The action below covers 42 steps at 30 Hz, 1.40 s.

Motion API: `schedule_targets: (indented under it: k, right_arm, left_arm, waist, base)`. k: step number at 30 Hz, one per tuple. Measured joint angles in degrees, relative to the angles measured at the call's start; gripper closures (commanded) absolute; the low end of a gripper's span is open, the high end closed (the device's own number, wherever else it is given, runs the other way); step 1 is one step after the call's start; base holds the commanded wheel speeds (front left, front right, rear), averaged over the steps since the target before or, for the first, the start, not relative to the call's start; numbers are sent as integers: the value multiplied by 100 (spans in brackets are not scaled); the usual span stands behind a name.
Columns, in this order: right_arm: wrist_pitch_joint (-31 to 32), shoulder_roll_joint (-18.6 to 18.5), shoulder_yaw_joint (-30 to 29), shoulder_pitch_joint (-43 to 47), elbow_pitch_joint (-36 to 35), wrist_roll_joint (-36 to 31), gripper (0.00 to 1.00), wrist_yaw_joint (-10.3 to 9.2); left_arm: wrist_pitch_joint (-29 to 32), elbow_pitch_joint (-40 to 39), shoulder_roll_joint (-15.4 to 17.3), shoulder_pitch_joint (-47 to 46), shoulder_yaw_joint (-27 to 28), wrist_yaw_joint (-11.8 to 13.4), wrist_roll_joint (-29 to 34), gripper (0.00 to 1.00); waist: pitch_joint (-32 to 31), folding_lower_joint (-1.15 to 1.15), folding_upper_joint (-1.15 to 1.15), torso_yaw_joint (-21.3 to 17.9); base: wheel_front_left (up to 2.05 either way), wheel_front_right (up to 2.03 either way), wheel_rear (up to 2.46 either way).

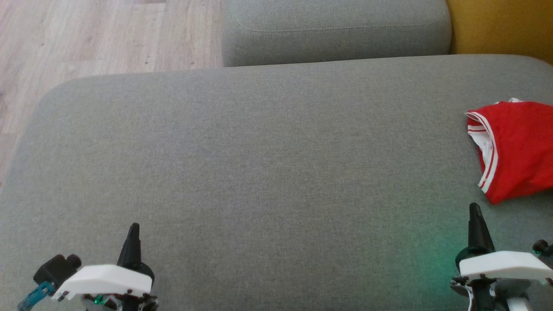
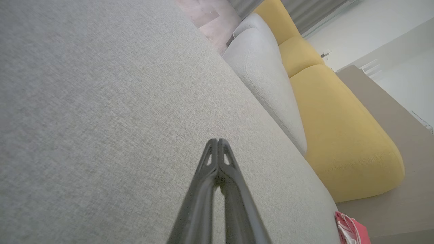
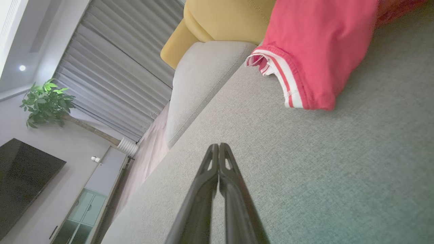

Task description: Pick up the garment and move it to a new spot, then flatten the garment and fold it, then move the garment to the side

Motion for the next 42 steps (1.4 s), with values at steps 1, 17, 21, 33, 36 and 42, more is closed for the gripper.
schedule_targets:
  k: [1,17,21,33,36,42]
  right_arm:
    - [29,3,-5,0,-4,73,100,0]
    - [286,22,-86,-125,-79,1196,100,0]
    - [350,23,-129,-125,-88,1471,100,0]
    - [554,29,-190,-155,-142,2313,100,0]
    - [598,30,-208,-232,-152,2516,100,0]
    - [664,31,-223,-250,-174,2865,100,0]
  left_arm:
    - [35,-4,0,-1,4,0,-70,100]
    - [290,-59,-3,-114,177,-100,-1158,100]
    - [344,-80,-4,-131,187,-108,-1427,100]
    - [536,-138,-8,-231,325,-209,-2235,100]
    - [590,-144,-8,-239,354,-221,-2444,100]
    - [657,-157,-11,-332,376,-269,-2783,100]
  waist:
    - [0,0,0,-3]
    - [7,0,0,-54]
    - [9,0,0,-67]
    - [14,0,0,-105]
    - [16,0,0,-115]
    - [18,0,0,-130]
  base:
    - [0,0,0]
    - [0,0,0]
    - [0,0,0]
    - [0,0,0]
    - [0,0,0]
    - [0,0,0]
